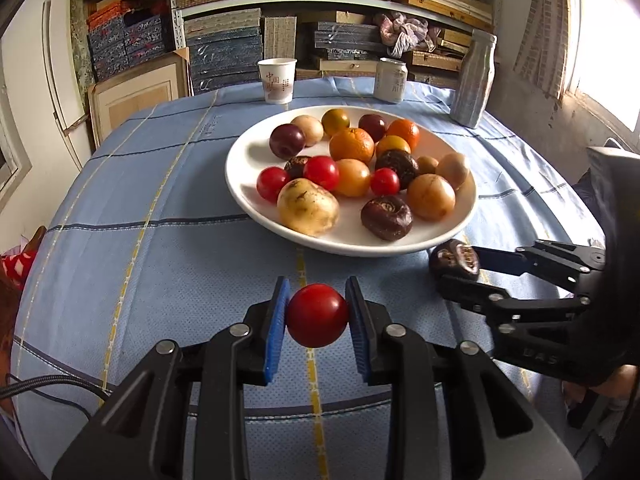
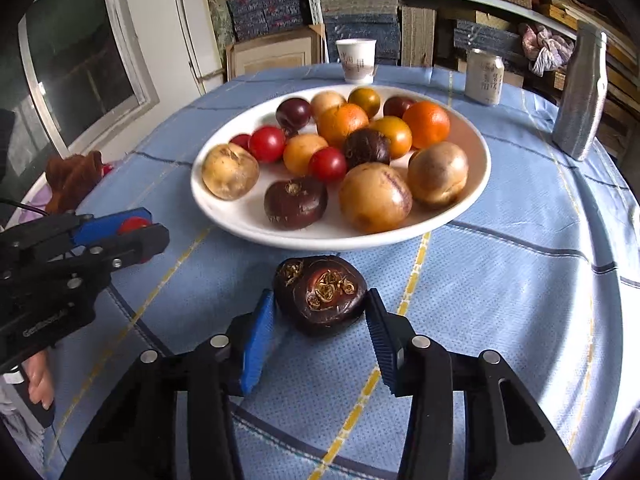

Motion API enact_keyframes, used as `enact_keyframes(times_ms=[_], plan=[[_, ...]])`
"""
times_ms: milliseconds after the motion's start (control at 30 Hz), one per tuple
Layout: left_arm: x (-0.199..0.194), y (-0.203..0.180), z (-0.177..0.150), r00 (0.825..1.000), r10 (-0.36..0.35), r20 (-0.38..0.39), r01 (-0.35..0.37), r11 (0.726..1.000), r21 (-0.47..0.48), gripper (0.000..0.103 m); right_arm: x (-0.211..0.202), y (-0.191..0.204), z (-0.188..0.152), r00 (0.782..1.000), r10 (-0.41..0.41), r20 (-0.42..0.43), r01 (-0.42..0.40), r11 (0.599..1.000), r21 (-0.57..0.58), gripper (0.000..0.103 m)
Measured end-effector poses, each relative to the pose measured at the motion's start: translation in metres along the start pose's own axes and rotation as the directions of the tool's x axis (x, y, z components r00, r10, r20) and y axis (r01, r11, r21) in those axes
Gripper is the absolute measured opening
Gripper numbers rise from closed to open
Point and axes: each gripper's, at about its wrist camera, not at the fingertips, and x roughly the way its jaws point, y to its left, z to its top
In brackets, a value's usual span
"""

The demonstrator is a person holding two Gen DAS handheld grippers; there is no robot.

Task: Organize fruits
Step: 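Grasp the red tomato with the left tool while the right tool grasps the dark mangosteen, then place the tomato and mangosteen on the white plate, opening both tools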

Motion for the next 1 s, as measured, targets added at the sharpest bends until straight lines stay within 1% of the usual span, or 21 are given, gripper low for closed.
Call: enact_keyframes(times_ms=[100,133,233,300,367,433,500,600,700,733,800,867,900,967,1000], plan=[[-0.01,0.003,0.015,1.0,0.001,0.031,-0.001,1.0,-0.003,0.028,-0.03,-0.006,0.006,0.997,0.031,0.065,-0.033,0.999,0.019,0.046],[-0.013,0.004,0.023,0.999,0.005,0.042,-0.005,1.0,-0.003,0.028,-0.043,-0.008,0.013,0.994,0.033,0.102,-0.036,0.999,0.027,0.046],[-0.022,0.007,0.054,0.996,0.032,0.086,-0.033,0.999,0.01,0.028,-0.071,-0.013,0.04,0.982,0.001,0.187,-0.006,1.0,0.026,0.046],[-0.017,0.008,0.075,0.994,0.043,0.103,-0.044,0.999,0.007,0.028,-0.077,-0.013,0.057,0.974,-0.027,0.224,0.024,1.0,0.019,0.046],[-0.007,0.01,0.088,0.994,0.048,0.103,-0.048,0.999,0.0,0.028,-0.071,-0.011,0.073,0.968,-0.051,0.247,0.052,0.999,0.005,0.046],[0.013,0.012,0.099,0.995,0.044,0.091,-0.043,0.999,-0.017,0.028,-0.057,-0.009,0.081,0.966,-0.063,0.251,0.067,0.998,-0.006,0.046],[0.036,0.016,0.105,0.997,0.048,0.066,-0.045,0.998,-0.036,0.028,-0.038,-0.008,0.085,0.97,-0.056,0.236,0.061,0.998,-0.015,0.046],[0.069,0.021,0.106,0.999,0.038,0.018,-0.037,0.998,-0.056,0.028,-0.003,-0.005,0.082,0.983,-0.049,0.18,0.056,0.998,-0.03,0.046],[0.087,0.025,0.102,1.0,0.03,-0.001,-0.03,0.998,-0.062,0.028,0.015,-0.007,0.079,0.987,-0.051,0.152,0.058,0.997,-0.041,0.048],[0.089,0.026,0.1,0.999,0.035,0.0,-0.035,0.997,-0.064,0.03,0.017,-0.007,0.077,0.987,-0.051,0.151,0.058,0.997,-0.041,0.048],[0.088,0.028,0.098,0.998,0.055,0.015,-0.054,0.996,-0.075,0.051,0.016,-0.009,0.075,0.986,-0.038,0.161,0.043,0.999,-0.032,0.053],[0.083,0.031,0.098,0.998,0.049,0.031,-0.046,0.995,-0.087,0.062,0.01,-0.008,0.075,0.984,-0.038,0.175,0.044,0.999,-0.028,0.057],[0.079,0.032,0.097,0.998,0.046,0.039,-0.042,0.995,-0.094,0.062,0.006,-0.008,0.075,0.982,-0.038,0.183,0.043,0.999,-0.027,0.059],[0.07,0.031,0.095,0.998,0.044,0.05,-0.039,0.994,-0.097,0.063,-0.006,-0.008,0.074,0.978,-0.031,0.206,0.035,0.999,-0.017,0.061],[0.062,0.03,0.093,0.997,0.048,0.061,-0.042,0.994,-0.097,0.066,-0.014,-0.008,0.073,0.975,-0.03,0.219,0.033,0.999,-0.009,0.063]])
